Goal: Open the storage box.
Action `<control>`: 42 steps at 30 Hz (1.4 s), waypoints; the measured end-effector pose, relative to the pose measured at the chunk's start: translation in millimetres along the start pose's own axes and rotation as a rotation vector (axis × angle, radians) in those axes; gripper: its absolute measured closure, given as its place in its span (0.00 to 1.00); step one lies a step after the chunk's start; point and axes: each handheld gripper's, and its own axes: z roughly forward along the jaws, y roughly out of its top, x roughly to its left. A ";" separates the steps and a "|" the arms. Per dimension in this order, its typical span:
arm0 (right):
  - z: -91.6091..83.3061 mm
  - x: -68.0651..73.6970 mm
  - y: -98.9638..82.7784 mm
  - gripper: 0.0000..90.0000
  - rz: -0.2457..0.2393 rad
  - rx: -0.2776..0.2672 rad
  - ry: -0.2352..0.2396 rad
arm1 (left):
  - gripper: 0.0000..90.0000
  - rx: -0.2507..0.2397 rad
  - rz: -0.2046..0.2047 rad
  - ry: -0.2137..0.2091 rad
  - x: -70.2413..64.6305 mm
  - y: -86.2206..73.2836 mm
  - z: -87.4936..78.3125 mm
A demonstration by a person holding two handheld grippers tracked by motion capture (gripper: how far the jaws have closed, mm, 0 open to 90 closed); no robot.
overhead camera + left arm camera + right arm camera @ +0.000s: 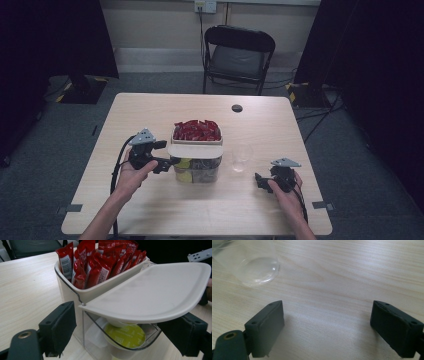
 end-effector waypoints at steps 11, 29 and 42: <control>0.2 -0.2 0.1 0.13 -0.002 -0.001 0.003 | 0.17 -0.004 0.003 0.002 1.3 7.2 3.2; 0.4 -0.4 0.2 0.13 -0.003 -0.002 0.005 | 0.17 -0.026 -0.010 0.002 11.2 18.8 2.5; 0.3 -0.4 0.2 0.12 -0.003 -0.002 0.005 | 0.17 -0.038 -0.020 0.017 18.2 22.5 6.7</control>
